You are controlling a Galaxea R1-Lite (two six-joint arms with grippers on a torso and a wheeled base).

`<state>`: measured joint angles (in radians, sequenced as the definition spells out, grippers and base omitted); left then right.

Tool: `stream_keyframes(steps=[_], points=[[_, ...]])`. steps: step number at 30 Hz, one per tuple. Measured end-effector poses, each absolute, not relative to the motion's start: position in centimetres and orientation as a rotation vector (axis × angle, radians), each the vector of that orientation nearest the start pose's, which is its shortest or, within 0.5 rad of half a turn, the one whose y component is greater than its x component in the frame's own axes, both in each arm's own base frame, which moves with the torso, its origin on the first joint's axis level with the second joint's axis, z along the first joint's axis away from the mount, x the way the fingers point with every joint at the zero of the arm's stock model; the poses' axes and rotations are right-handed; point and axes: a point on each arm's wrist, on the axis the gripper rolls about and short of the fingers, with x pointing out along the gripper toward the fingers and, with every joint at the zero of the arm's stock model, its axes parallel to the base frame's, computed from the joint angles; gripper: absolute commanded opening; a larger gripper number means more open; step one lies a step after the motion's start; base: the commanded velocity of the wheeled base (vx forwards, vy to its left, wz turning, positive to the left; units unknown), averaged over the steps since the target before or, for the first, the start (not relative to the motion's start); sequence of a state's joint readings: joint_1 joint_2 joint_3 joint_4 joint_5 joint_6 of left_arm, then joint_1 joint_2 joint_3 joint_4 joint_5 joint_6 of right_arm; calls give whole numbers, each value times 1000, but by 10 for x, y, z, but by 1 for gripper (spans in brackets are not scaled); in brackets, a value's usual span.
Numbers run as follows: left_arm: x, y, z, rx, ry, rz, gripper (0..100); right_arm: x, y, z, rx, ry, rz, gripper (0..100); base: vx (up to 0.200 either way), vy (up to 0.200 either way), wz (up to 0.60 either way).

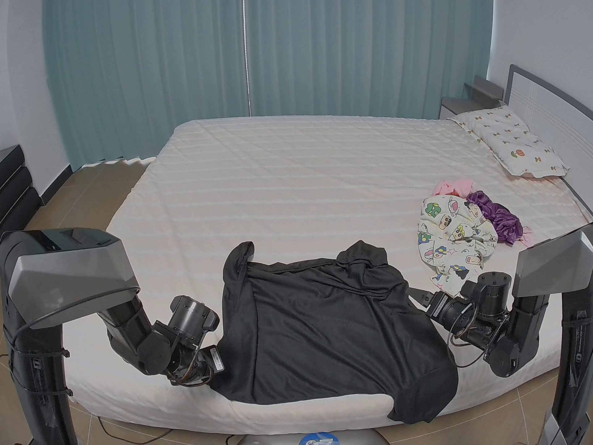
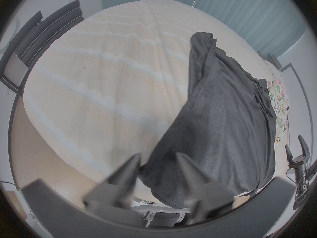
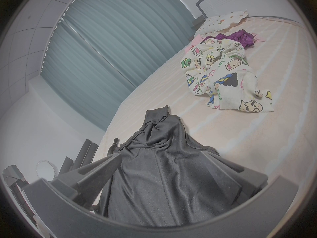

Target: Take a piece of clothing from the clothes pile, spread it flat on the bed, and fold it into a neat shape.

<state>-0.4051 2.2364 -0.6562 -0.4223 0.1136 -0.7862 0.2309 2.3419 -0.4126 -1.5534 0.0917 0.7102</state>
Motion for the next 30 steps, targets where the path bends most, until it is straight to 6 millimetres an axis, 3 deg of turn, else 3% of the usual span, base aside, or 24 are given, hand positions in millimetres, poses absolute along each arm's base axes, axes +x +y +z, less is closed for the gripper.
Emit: stream_keyframes(steps=[17,25,30], points=[[248,-63,-22,-432,1177,328,0,295,58,-18,653,516,137,100,0,0,0],[237,-37,-20,-462,1189,401,0,294,46,-33,611,564,116,100,0,0,0],[233,-31,-21,-474,1200,423,0,291,53,-47,595,614,132,100,0,0,0]])
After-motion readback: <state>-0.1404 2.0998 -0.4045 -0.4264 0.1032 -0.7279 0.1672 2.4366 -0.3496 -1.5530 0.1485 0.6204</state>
